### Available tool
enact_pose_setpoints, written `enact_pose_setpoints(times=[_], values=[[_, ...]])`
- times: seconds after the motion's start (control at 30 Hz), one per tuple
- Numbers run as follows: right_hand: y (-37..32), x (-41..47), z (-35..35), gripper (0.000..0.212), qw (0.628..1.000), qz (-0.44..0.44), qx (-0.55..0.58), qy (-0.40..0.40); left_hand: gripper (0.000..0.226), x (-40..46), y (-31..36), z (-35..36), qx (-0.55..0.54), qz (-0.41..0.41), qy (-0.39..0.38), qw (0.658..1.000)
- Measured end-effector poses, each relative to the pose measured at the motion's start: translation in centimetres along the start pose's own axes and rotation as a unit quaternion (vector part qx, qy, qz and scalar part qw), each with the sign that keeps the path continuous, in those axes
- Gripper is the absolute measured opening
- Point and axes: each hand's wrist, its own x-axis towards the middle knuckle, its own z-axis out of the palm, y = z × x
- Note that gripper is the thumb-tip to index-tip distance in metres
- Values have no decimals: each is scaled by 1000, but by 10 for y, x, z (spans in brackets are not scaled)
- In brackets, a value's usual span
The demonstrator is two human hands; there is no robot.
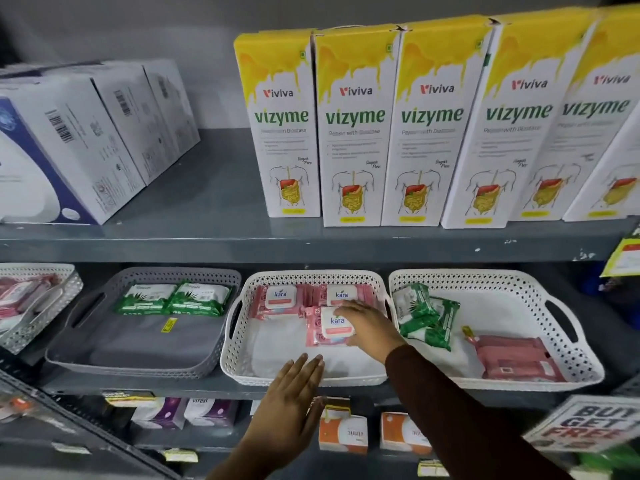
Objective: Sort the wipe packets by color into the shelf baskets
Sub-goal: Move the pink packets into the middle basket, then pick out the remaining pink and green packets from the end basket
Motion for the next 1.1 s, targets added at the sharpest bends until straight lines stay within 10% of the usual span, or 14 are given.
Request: enact_pose_setpoints(times=[0.23,0.4,0.5,0.67,0.9,1.1], values=[[48,-96,-52,19,900,262,112,331,58,24,34,20,-19,34,-4,999],[139,-151,-63,74,840,537,35,65,57,53,77,23,2,58,-26,998],[143,-130,-43,77,860,506,-62,-31,56,49,72,15,21,24,-38,999],[142,-137,-54,25,858,483,63,161,60,39,56,8,-5,31,-26,999],[143,-181,-98,26,665,375,527,374,58,11,8,-3,-38,0,-1,999],[69,-134,-115,31,568,229,738,283,59,-13,-34,-21,-15,-50,12,999]])
